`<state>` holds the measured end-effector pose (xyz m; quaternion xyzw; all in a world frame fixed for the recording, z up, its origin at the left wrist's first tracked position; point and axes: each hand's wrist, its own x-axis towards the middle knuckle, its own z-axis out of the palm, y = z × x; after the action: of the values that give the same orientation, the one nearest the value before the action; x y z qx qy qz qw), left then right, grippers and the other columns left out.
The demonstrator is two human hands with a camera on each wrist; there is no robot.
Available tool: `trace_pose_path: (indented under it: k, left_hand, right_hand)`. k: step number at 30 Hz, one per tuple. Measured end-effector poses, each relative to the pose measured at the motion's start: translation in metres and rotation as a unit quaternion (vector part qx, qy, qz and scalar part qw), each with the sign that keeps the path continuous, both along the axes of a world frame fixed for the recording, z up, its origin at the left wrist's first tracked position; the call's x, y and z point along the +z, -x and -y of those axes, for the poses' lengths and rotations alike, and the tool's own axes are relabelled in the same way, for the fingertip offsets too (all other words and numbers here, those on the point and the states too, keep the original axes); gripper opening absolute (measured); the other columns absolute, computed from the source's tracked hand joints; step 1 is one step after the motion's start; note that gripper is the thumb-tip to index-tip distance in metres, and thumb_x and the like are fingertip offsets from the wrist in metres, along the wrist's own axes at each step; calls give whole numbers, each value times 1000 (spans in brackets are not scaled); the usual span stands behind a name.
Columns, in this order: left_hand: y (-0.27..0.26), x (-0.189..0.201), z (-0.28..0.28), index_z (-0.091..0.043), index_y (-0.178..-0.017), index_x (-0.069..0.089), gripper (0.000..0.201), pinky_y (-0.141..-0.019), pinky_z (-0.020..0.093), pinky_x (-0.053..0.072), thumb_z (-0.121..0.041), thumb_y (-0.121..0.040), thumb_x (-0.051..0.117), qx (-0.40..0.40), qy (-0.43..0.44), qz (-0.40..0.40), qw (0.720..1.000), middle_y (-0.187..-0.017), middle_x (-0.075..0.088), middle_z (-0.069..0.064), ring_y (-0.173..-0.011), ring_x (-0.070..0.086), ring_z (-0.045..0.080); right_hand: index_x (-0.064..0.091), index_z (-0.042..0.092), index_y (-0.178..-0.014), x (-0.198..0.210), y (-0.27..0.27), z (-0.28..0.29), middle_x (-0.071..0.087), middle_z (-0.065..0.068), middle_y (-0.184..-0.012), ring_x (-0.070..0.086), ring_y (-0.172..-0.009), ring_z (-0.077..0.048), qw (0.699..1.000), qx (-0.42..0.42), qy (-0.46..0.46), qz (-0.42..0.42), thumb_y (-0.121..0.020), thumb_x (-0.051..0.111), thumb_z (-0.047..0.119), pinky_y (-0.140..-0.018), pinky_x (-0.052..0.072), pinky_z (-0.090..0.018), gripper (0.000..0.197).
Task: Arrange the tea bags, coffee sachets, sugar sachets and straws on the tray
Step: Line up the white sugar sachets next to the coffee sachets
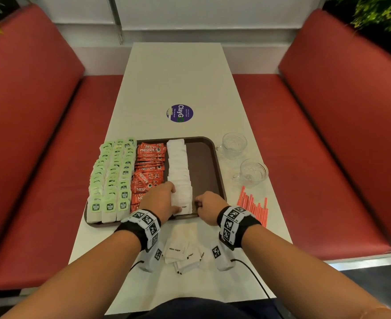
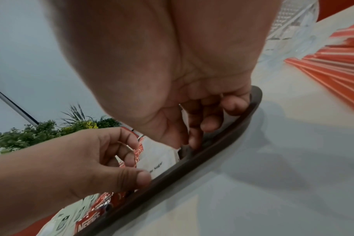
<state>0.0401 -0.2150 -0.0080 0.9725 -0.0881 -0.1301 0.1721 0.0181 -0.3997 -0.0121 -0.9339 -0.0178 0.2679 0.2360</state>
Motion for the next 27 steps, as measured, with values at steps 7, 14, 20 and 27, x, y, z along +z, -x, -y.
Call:
trace_pose_path:
  k: [7,14,20,27]
  left_hand:
    - [-2,-9,4,-25,-95,49,37,-72,34,50,-47,-80,75,-44,-87,-5,995,-87,63,-1,-83,58,21]
    - [-9,3,7,-27,-94,53,31,-82,36,51,-51,-83,70,-56,-96,-2,994,-95,64,-3,-89,59,20]
    - [15,23,-13,-29,-100,63,20,-76,28,48,-41,-86,70,-155,-4,-27,988,-93,61,-11,-85,57,11]
    - [53,14,-26,-31,-121,61,48,-81,26,41,-48,-78,76,-292,-88,-99,947,-116,61,-13,-104,55,11]
  right_hand:
    - [69,12,-106,-10,-3,-8,59,-10,-107,63,-87,-26,999,39,17,-7,-88,52,10,-80,57,-34,24]
    - [65,15,-102,-5,-2,-6,61,-8,-105,63,-85,-27,999,37,15,-1,-88,55,18,-78,56,-34,17]
    - [61,19,-116,18,23,0,58,-1,-109,59,-97,-20,997,32,-32,65,-86,70,37,-85,51,-33,36]
    - [61,22,-104,23,54,-12,61,3,-100,58,-88,-18,987,159,6,8,-69,82,56,-77,53,-36,54]
